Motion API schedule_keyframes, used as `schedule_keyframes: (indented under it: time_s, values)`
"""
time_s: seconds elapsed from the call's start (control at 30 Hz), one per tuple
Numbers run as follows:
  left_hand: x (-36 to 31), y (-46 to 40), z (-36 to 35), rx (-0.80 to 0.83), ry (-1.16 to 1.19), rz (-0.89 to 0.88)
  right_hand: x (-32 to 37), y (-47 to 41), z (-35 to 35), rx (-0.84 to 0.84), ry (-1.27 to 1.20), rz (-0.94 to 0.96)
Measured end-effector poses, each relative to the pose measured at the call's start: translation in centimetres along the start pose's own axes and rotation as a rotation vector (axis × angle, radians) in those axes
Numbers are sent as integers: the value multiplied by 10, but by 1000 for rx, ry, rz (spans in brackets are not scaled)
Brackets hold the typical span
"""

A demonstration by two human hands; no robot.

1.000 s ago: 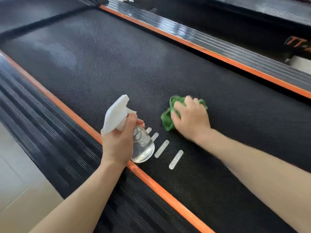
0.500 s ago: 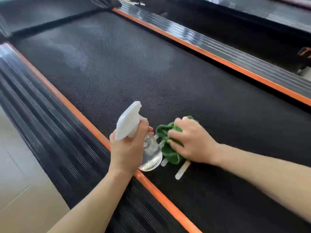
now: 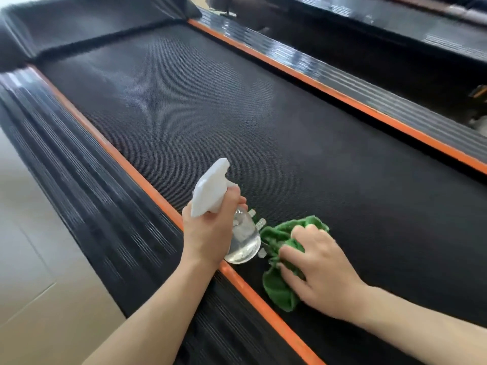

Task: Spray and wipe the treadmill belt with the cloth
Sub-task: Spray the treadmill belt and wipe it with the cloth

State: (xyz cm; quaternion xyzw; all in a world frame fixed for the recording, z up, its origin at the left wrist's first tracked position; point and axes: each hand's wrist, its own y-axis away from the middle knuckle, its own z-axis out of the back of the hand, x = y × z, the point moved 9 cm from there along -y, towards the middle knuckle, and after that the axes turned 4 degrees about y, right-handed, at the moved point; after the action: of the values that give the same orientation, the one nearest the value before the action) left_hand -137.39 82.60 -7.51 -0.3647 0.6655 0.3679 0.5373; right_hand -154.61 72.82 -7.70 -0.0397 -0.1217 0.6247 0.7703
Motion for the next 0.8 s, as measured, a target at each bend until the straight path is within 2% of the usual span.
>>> schedule_keyframes:
  time_s: [0.07,0.17,0.33,0.47,0.53,0.6,0.7,0.8]
  values:
    - [0,0,-1,0,8,-1,2,15,7,39,44,99]
    - [-3,1,-2,4,-3,-25,-3,-14,3,40,53,208]
    - [-1,-4,0,0,28,-36,-52,-161,-28,-134,100,-69]
    - [-2,-4,3,-18,22,-15,-56,-243,-51,-76,191,-261]
    - [-4,-5,4,-24,36,20,-52,-236,-50,-72,177,-274]
    - [-6,-8,4,-2,62,38,-39,-199,-40,-105,103,-189]
    - [-11,-12,6,6,77,80,-23,-108,-21,-113,-1,-104]
    - [-27,-29,19,-2,19,57,0,-21,-6,-35,-11,-12]
